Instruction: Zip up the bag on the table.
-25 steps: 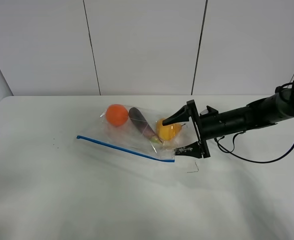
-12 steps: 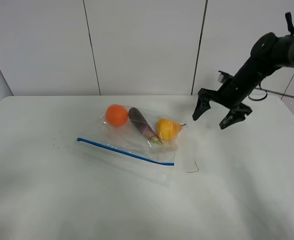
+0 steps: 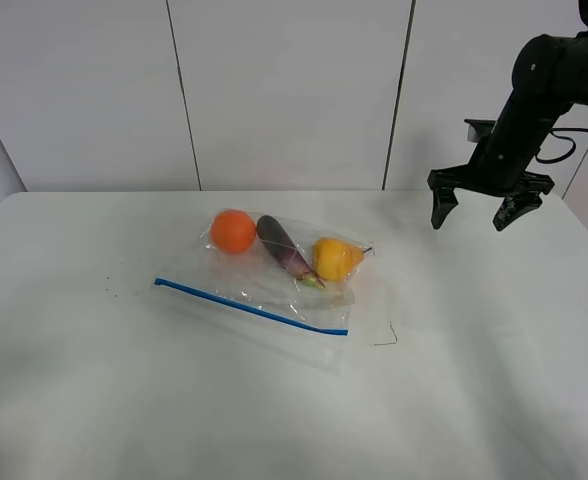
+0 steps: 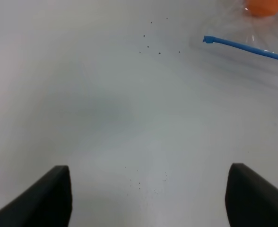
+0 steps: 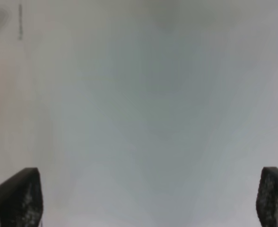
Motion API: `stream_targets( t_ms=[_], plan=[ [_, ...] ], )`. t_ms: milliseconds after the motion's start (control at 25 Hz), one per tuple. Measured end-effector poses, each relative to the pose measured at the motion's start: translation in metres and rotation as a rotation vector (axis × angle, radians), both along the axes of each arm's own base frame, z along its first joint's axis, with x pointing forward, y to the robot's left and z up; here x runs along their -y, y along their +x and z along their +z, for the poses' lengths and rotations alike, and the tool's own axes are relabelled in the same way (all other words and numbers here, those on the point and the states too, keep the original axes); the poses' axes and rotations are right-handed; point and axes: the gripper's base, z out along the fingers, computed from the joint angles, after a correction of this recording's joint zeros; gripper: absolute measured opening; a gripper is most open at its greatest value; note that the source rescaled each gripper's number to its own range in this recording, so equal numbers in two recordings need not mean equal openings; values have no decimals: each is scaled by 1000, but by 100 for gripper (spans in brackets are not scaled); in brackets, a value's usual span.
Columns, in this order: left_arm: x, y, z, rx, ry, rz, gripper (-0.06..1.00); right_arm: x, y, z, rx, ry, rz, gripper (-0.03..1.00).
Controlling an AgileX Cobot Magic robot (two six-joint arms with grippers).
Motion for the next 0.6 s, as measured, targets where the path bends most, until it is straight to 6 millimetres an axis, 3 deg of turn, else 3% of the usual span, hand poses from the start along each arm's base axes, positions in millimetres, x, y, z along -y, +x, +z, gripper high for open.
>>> stream_targets(
  t_ms=[240,400,600],
  plan=[
    [0,0,0,0,0,0,100,3,-33,7,-44,-14,3,100],
    [0,0,0,0,0,0,100,7,-75,21,-68,-33,9,100],
    [0,0,0,0,0,0,100,11,-142,33,-93,-38,10,100]
  ],
)
